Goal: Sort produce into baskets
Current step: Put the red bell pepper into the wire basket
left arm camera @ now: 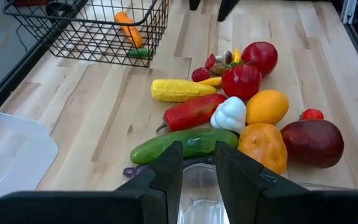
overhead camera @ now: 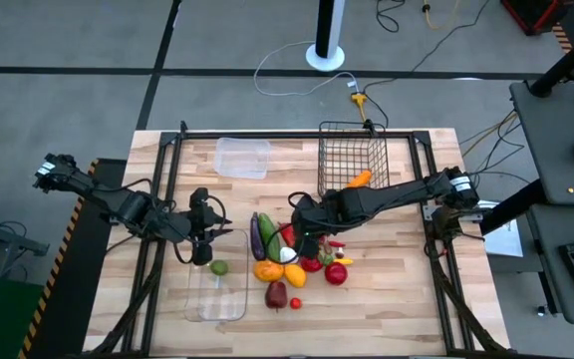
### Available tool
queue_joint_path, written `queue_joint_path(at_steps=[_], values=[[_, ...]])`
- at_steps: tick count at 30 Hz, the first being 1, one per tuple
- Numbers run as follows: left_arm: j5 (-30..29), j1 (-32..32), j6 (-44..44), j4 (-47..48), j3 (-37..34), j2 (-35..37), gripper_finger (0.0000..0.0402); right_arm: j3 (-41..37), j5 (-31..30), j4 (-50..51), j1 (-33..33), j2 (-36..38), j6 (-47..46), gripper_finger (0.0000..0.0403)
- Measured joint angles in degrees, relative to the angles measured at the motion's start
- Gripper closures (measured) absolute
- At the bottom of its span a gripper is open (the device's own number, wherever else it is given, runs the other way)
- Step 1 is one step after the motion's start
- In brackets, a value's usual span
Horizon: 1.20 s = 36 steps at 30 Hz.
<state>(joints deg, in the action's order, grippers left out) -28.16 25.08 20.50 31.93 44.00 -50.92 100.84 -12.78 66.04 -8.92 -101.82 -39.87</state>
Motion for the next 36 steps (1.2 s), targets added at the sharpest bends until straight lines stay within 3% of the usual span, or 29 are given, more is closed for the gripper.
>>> queue_joint_path(at_steps=[5, 10, 14, 23, 36], values=[[0.0, 0.0, 0.0, -1.2, 0.0, 0.0, 0.0323, 1.7, -1.7, 7.2, 5.2, 3.3, 2.1, 0.0204], [0.0, 0.0, 0.0, -1.8, 0.0, 0.0, 0.0323, 1.5, -2.2, 8.7, 10.3, 5.6, 11.6, 0.0204], [0.0, 0.0, 0.0, -2.4, 0.0, 0.0, 0.0323, 1.5, -2.3, 8.7, 13.1, 6.4, 13.8, 0.0204], [-1.4, 0.0, 0.5, -3.3, 0.0, -1.6, 0.0323, 1.4, -2.9, 8.0, 13.9, 6.1, 23.3, 0.0204], [-1.3, 0.0, 0.8, -8.6, 0.5, -9.3, 0.0323, 1.4, -4.1, 8.3, 14.2, 6.7, 27.5, 0.0204]])
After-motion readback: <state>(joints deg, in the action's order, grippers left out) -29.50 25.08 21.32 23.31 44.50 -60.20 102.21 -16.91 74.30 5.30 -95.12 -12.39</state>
